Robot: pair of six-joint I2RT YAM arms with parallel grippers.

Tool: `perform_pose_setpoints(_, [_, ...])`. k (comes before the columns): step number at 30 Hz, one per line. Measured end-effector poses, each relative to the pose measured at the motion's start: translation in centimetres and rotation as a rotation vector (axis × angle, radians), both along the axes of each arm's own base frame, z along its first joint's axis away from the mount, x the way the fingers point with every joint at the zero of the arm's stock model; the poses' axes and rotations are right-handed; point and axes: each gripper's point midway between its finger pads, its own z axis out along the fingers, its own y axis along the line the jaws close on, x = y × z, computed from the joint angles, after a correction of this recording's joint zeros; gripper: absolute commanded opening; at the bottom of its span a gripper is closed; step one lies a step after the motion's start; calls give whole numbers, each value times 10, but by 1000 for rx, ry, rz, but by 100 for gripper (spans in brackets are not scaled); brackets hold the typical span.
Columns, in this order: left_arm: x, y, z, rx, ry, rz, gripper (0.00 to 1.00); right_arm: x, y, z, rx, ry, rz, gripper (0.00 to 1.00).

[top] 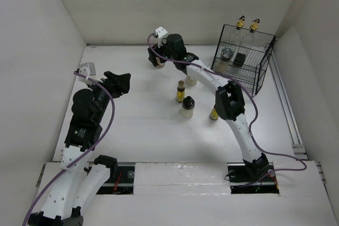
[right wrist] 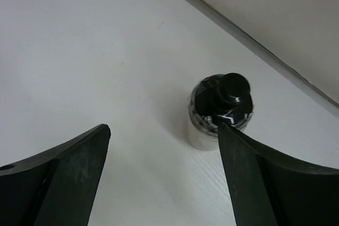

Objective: Organize the condiment bottles

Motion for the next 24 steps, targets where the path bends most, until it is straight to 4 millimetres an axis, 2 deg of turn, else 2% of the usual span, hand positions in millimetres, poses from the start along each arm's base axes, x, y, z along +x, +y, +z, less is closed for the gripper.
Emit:
perform_pose_setpoints(3, [0, 0, 0, 0, 1, 0, 65, 17, -1, -13, -23, 5, -51, 91])
perform_pose_setpoints(8, [0, 0, -1, 0, 2, 0, 65, 39, -10, -20, -32, -12, -143, 92])
perform_pose_setpoints(14, [3, -1, -3, 3, 11, 0, 65, 53, -6, -33, -9, -17, -177, 96])
perform_pose_setpoints(19, [3, -1, -4, 3, 13, 1, 65, 59, -2, -60, 6, 10, -194, 96])
perform_pose_setpoints(22, [3, -1, -4, 3, 13, 1, 65, 63, -4, -72, 18, 31, -211, 90])
perform_pose_setpoints(23, [3, -1, -4, 3, 13, 1, 65, 64, -4, -73, 27, 33, -217, 82])
perform_pose_setpoints(24, [3, -1, -4, 4, 12, 1, 65, 65, -4, -73, 35, 33, -222, 78])
